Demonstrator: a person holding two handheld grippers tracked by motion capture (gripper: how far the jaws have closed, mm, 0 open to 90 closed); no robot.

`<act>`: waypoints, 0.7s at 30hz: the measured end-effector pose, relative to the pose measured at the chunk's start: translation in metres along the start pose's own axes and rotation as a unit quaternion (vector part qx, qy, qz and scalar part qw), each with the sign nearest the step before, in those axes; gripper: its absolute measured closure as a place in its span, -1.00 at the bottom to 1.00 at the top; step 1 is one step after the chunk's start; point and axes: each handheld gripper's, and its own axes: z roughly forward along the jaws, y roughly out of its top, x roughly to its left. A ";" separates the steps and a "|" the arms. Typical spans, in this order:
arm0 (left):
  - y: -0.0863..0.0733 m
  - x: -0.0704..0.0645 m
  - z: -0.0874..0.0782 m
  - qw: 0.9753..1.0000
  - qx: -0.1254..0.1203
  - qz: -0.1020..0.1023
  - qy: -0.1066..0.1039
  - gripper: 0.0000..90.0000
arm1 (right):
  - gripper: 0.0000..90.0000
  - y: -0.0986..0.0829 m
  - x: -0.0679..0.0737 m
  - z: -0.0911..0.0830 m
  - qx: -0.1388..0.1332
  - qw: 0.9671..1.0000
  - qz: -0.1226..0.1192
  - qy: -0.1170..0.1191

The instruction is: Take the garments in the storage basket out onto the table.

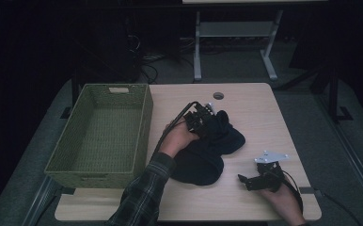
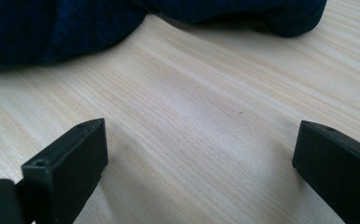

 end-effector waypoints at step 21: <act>-0.017 0.006 0.011 0.997 -0.027 -0.025 0.069 -0.45 | -0.94 0.000 0.000 0.000 0.002 1.000 0.001 0.000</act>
